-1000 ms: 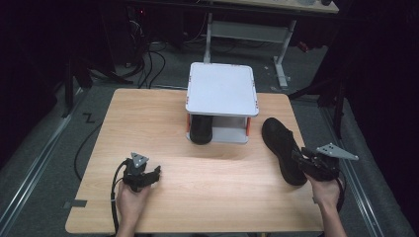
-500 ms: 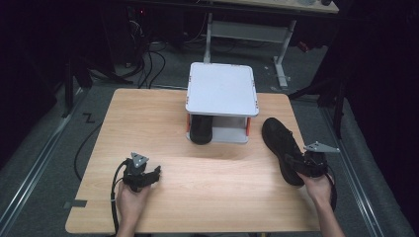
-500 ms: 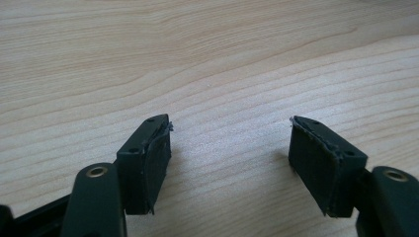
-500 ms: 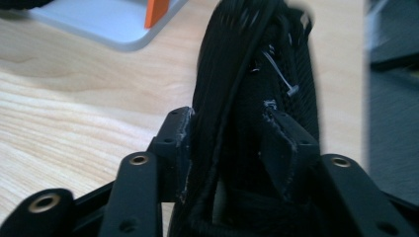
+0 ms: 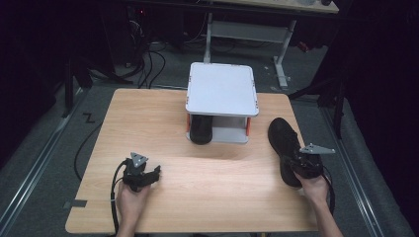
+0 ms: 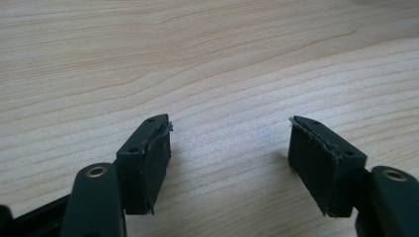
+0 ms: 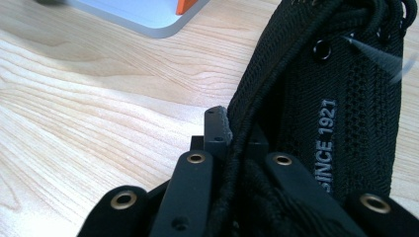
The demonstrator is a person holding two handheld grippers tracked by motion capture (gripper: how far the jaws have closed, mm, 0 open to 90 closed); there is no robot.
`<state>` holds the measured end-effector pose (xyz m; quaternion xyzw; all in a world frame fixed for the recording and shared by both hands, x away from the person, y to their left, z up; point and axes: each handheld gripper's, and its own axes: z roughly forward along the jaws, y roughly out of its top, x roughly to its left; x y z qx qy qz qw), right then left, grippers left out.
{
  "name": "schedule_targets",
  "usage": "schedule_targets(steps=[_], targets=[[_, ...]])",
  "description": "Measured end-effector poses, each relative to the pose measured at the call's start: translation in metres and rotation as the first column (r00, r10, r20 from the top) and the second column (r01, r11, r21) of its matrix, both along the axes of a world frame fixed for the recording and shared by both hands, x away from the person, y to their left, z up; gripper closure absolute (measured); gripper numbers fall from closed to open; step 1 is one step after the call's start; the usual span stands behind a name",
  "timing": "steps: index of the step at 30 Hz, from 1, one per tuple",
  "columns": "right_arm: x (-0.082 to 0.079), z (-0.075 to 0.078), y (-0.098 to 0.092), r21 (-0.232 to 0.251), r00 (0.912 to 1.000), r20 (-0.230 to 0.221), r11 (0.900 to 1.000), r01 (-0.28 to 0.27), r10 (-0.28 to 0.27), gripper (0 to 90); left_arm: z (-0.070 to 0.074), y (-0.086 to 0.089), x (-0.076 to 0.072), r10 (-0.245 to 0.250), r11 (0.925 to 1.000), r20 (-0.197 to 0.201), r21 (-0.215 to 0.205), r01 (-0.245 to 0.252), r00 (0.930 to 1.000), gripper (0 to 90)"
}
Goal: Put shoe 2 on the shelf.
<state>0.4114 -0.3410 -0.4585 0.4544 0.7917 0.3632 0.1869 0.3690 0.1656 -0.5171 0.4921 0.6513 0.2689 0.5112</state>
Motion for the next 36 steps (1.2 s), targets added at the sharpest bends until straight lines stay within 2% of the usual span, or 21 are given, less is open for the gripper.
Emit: schedule_targets(steps=[2,10,18,29,36], targets=[[0.0,0.0,-0.002,0.008,1.0,-0.004,1.0,-0.003,0.003,86.7,0.0,0.0,0.0,0.001,1.0,0.0,0.001,-0.001,1.0,33.1],[-0.002,0.001,0.002,-0.015,0.9998,0.02,1.0,0.007,-0.007,87.1,0.0,0.0,0.0,0.0,1.0,0.0,0.002,0.0,1.0,32.9],[-0.012,0.011,0.001,0.019,0.9992,0.04,1.0,0.006,-0.007,87.1,0.0,-0.001,0.0,0.001,1.0,0.002,0.003,-0.001,1.0,32.6],[-0.033,0.018,0.017,0.015,0.9975,0.059,0.999,-0.039,0.038,87.1,0.0,-0.001,0.0,0.001,1.0,0.001,0.008,-0.001,1.0,32.4],[-0.041,0.023,0.029,0.006,0.9938,0.071,0.996,-0.086,0.085,87.1,0.0,-0.001,0.0,0.0,1.0,0.001,0.008,0.0,1.0,32.4]])
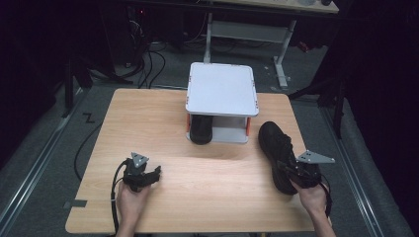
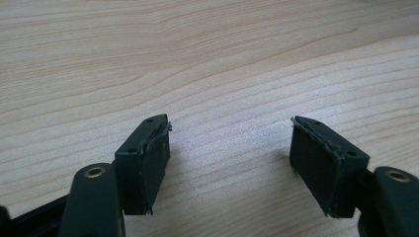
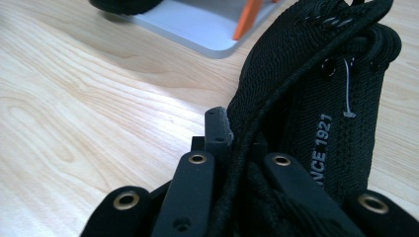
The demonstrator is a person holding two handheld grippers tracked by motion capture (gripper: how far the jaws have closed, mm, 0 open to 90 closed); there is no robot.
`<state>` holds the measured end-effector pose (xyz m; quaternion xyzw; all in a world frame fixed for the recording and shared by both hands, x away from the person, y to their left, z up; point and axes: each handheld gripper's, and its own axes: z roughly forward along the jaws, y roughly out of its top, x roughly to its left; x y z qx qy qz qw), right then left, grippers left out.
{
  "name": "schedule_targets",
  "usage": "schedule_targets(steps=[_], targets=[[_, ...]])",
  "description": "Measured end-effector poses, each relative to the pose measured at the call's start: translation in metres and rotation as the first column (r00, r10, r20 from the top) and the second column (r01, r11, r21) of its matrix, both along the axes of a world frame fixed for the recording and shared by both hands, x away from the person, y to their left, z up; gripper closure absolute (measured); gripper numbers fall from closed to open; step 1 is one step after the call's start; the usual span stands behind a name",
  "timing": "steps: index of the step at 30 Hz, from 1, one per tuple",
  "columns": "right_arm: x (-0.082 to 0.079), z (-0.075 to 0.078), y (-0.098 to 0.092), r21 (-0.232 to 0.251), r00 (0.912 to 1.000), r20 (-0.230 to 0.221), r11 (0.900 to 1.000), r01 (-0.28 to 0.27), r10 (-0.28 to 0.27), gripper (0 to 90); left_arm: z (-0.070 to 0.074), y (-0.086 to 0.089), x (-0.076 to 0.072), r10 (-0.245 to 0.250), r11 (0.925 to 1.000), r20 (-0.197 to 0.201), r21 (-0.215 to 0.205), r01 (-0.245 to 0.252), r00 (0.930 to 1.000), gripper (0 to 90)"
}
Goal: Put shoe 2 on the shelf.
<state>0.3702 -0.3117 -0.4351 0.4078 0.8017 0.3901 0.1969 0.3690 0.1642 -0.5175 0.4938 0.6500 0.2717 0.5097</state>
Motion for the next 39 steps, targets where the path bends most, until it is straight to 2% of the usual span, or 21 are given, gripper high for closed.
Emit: schedule_targets(steps=[14,22,31,36,39], targets=[[-0.023,0.005,0.027,-0.021,0.9954,0.01,0.995,-0.095,0.095,87.1,0.0,0.0,0.0,-0.003,1.0,-0.001,-0.001,0.003,1.0,31.6],[-0.032,0.011,0.046,-0.034,0.9866,0.019,0.986,-0.161,0.162,87.1,0.0,-0.002,0.0,-0.031,0.9995,-0.01,-0.001,0.031,0.9995,25.9],[-0.028,0.017,0.065,-0.034,0.9779,0.028,0.978,-0.206,0.207,87.1,-0.001,-0.005,0.001,-0.038,0.9992,-0.025,0.007,0.038,0.999,17.3],[-0.021,0.019,0.075,-0.027,0.9742,0.03,0.974,-0.223,0.224,87.1,-0.001,-0.005,0.001,-0.029,0.9995,-0.031,0.009,0.029,0.9991,17.2],[-0.017,0.021,0.081,-0.022,0.9739,0.033,0.974,-0.224,0.224,87.0,0.0,-0.006,0.001,-0.024,0.9997,-0.025,-0.009,0.024,0.9994,17.9]])
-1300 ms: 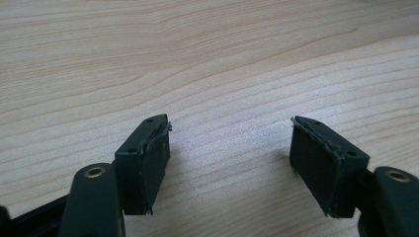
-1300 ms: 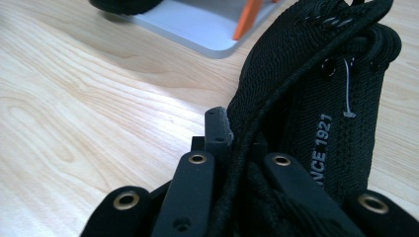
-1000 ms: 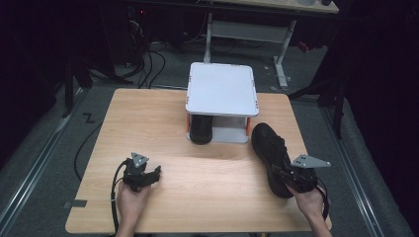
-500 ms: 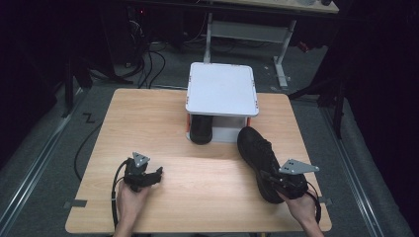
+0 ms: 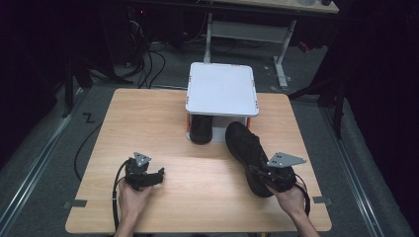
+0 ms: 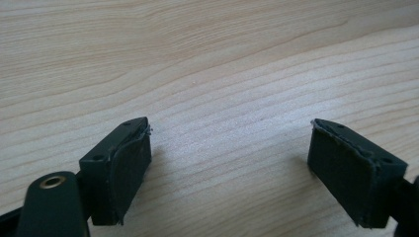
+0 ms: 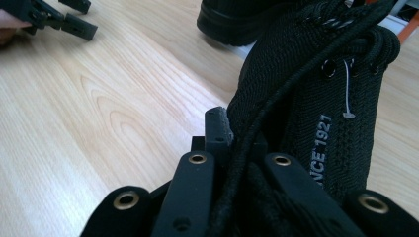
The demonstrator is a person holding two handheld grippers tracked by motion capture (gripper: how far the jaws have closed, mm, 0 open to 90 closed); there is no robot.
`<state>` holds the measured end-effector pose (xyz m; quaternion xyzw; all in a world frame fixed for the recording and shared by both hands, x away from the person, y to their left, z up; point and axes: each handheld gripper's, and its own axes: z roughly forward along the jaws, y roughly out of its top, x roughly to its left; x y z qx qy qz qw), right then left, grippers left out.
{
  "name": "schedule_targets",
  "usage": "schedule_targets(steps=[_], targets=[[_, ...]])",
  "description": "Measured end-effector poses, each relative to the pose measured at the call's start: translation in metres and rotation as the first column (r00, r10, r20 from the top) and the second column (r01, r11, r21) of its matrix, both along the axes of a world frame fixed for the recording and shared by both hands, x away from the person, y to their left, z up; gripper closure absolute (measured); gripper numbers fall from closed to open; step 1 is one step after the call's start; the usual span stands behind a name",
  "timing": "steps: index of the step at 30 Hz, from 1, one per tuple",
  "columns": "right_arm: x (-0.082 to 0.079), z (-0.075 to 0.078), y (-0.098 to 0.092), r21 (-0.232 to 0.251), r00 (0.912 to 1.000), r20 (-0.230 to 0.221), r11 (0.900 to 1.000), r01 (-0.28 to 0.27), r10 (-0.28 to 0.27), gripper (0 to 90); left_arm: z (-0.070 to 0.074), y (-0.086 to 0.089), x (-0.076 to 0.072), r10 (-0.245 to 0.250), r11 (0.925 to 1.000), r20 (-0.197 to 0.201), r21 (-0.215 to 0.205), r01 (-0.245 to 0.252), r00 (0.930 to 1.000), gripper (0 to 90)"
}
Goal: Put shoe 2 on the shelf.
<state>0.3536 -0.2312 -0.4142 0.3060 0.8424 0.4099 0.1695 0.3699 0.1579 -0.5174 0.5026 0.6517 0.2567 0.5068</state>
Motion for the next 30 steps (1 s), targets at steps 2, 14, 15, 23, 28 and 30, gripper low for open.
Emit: schedule_targets(steps=[2,14,15,23,28,30], targets=[[0.003,0.001,0.004,0.0,1.0,0.001,1.0,-0.002,0.002,87.0,0.001,-0.001,0.0,-0.008,1.0,0.0,-0.004,0.008,1.0,19.9],[0.029,0.002,0.032,-0.029,0.9993,-0.008,0.999,0.036,-0.036,87.0,0.018,-0.008,0.008,-0.032,0.9989,0.002,-0.035,0.032,0.9995,22.7],[0.032,0.002,0.034,-0.031,0.9991,-0.012,0.999,0.039,-0.04,87.0,0.02,-0.009,0.009,-0.04,0.9985,0.002,-0.038,0.04,0.9992,22.6],[0.053,-0.004,0.047,-0.033,0.9969,-0.032,0.997,0.071,-0.072,87.0,0.044,-0.023,0.02,-0.098,0.9944,0.029,-0.038,0.099,0.9948,19.1],[0.064,-0.011,0.049,-0.046,0.9936,-0.045,0.994,0.101,-0.103,86.9,0.066,-0.029,0.031,-0.119,0.9916,0.055,-0.045,0.121,0.9914,19.2],[0.067,-0.014,0.05,-0.052,0.9924,-0.049,0.993,0.11,-0.113,86.9,0.076,-0.033,0.035,-0.127,0.9905,0.073,-0.044,0.13,0.9893,19.3]])
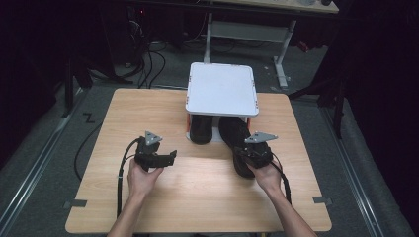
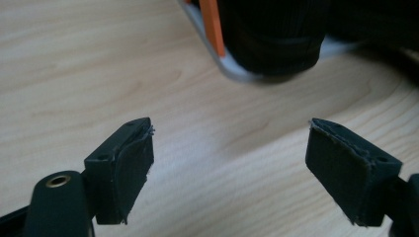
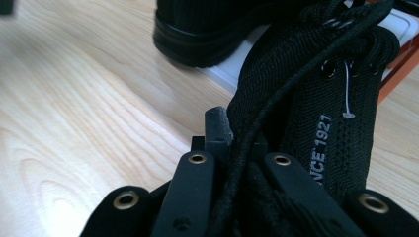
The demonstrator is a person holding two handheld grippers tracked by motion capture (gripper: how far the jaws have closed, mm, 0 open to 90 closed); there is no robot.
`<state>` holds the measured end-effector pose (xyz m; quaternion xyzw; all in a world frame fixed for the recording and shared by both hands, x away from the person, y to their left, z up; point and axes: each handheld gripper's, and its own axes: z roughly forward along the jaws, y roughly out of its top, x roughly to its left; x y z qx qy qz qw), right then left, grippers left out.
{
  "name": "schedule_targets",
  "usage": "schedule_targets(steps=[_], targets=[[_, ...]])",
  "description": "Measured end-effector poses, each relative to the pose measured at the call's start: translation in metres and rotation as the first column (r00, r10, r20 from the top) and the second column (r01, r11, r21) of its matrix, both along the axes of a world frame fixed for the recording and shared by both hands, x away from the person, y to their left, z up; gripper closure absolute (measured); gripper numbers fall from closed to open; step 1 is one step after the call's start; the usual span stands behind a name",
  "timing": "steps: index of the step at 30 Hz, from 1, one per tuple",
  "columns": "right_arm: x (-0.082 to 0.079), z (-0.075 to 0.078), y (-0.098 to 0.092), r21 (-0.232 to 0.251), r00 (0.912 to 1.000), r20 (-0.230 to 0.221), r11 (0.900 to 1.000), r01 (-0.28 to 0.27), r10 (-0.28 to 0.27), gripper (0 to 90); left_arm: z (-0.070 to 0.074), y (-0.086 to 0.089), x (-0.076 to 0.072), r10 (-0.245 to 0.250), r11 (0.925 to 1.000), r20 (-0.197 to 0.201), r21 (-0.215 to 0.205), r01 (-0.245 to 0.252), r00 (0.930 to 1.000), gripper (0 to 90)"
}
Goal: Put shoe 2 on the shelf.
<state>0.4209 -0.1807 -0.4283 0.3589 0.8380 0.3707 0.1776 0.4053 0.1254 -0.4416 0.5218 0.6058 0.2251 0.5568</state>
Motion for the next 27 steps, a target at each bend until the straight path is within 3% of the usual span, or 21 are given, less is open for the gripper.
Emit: schedule_targets(steps=[6,19,22,27], targets=[[0.007,-0.004,0.01,-0.023,0.9998,0.002,1.0,0.021,-0.021,86.9,0.03,-0.01,0.015,-0.017,0.9996,0.052,-0.023,0.018,0.9985,19.6],[0.018,-0.007,0.021,-0.026,0.9987,-0.022,0.999,0.046,-0.047,86.7,0.077,-0.034,0.053,-0.032,0.9973,0.109,-0.062,0.038,0.9936,20.5],[0.019,-0.008,0.021,-0.024,0.9985,-0.023,0.998,0.049,-0.05,86.6,0.086,-0.04,0.062,-0.033,0.9948,0.115,-0.092,0.044,0.9928,20.9],[0.021,-0.009,0.02,-0.022,0.9977,-0.028,0.998,0.061,-0.062,86.7,0.096,-0.052,0.08,-0.019,0.9978,0.13,-0.06,0.027,0.9913,23.2]])
